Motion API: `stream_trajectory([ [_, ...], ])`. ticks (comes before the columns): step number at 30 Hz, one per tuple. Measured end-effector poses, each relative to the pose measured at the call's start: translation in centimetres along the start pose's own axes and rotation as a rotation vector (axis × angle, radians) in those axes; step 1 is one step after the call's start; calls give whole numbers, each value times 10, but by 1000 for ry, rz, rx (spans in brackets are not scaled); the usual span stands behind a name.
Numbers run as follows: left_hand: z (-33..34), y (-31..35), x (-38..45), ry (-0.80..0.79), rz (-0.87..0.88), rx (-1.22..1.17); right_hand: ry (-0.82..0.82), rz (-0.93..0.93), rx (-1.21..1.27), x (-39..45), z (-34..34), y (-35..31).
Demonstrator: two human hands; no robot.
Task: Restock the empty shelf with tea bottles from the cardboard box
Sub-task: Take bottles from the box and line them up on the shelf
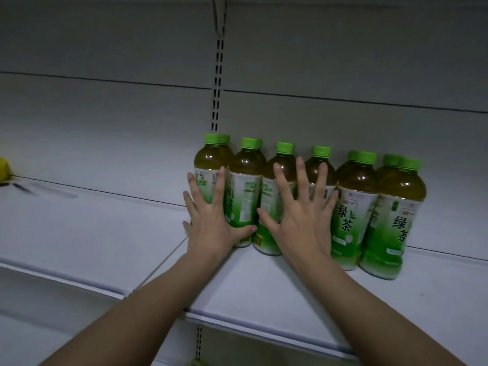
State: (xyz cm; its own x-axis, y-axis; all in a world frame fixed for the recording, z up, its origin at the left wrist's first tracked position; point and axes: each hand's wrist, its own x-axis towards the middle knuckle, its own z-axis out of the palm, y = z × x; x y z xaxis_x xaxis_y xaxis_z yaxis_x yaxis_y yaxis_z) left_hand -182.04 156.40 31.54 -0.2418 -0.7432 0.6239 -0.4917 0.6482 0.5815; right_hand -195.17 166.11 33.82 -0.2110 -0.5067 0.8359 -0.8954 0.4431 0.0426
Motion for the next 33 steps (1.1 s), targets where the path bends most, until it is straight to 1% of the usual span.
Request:
stream_trajectory([
  [3, 5, -4, 5, -7, 14, 19, 94, -12, -68, 3, 20, 4],
  [6, 8, -7, 6, -6, 13, 42, 134, -12, -96, 4, 31, 4],
  [9, 7, -6, 4, -18, 2, 46, 97, -9, -94, 3, 27, -1],
  [14, -6, 2, -1, -74, -22, 36, -20, -32, -29, -3, -6, -1],
  [17, -13, 11, -6, -51, -20, 65, 22, -48, 40, -6, -32, 14],
  [20, -10, 29, -14, 19, 77, 119, 94, 27, 62, -10, -51, 39],
  [23, -1, 48, -19, 4, 155, 183, 110, 190, 61, -14, -59, 69],
  [25, 7, 56, -19, -28, 172, 248, 78, 303, 83, -18, -58, 86],
  [27, 16, 58, -17, -67, 175, 292, 16, 384, 160, -21, -52, 98],
  [30, 27, 58, -15, -81, 167, 337, -32, 390, 263, -23, -40, 104],
  [33, 35, 57, -12, -68, 166, 360, -5, 359, 260, -21, -29, 106],
])
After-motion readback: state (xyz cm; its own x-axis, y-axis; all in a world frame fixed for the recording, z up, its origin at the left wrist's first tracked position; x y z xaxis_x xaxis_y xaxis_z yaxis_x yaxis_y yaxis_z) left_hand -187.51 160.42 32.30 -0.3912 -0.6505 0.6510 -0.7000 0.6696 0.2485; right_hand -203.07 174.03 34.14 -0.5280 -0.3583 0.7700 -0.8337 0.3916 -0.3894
